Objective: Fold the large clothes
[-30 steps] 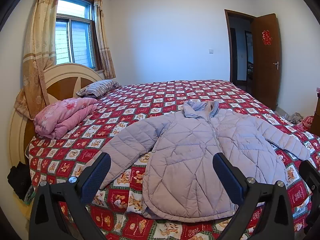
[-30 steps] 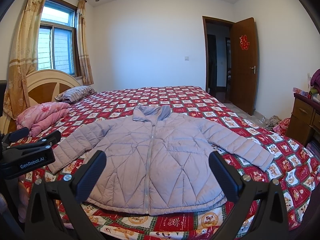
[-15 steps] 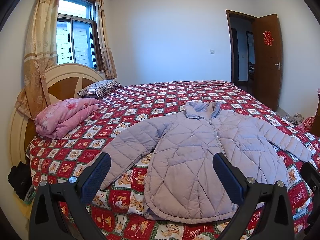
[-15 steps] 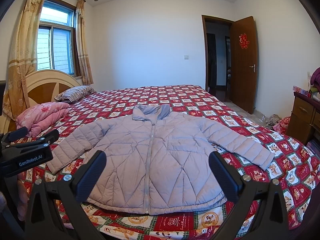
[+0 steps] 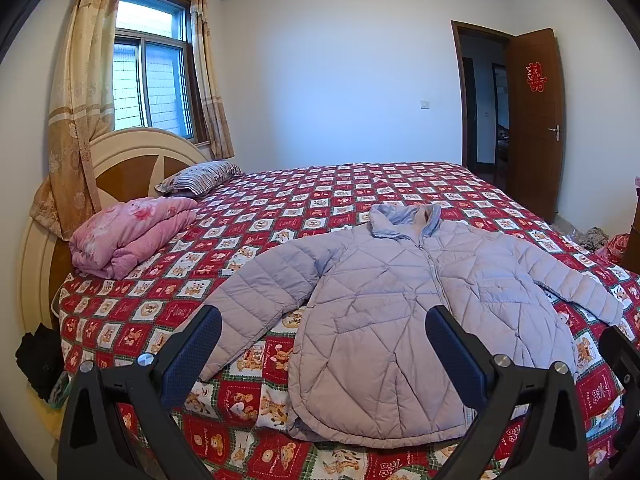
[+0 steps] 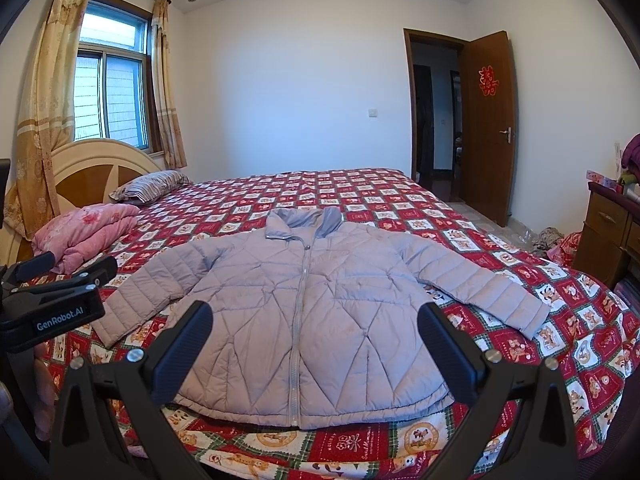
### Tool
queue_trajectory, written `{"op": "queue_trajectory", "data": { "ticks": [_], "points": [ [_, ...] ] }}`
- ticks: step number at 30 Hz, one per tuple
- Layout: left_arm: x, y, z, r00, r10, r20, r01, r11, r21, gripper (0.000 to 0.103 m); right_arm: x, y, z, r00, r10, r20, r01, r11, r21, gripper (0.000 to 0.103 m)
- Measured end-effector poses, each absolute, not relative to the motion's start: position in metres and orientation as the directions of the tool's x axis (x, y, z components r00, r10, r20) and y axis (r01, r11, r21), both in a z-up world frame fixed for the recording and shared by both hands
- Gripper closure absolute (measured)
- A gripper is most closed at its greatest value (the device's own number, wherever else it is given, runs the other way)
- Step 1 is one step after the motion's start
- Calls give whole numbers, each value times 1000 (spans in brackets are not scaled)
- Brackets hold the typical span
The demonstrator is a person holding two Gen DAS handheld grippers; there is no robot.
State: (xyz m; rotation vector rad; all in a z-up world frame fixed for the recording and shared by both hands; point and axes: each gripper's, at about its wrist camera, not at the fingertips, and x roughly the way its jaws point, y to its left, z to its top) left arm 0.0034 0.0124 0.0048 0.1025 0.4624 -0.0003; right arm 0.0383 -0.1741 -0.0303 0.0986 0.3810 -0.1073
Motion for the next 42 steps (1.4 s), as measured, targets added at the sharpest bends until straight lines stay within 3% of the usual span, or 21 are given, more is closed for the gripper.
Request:
{"op": "queue_trajectory", "data": {
  "ticks": [13, 20, 29, 42],
  "points": [
    [10, 7, 1, 894, 18, -448, 31, 994, 102, 1, 32, -168, -44, 918, -81, -389, 123, 989, 84, 0],
    [44, 0, -28, 875, 41, -482, 30, 990, 140, 1, 58, -190, -69, 881, -54, -470, 129, 983, 128, 0],
    [122, -11, -78, 818, 65, -571, 46, 983, 178, 1, 82, -298, -100, 803, -251, -540, 391, 906, 161, 0],
    [234, -47, -128, 790, 113, -602, 41, 971, 236, 1, 88, -469, -154, 614, -418, -669, 706, 671, 229, 0]
  ]
}}
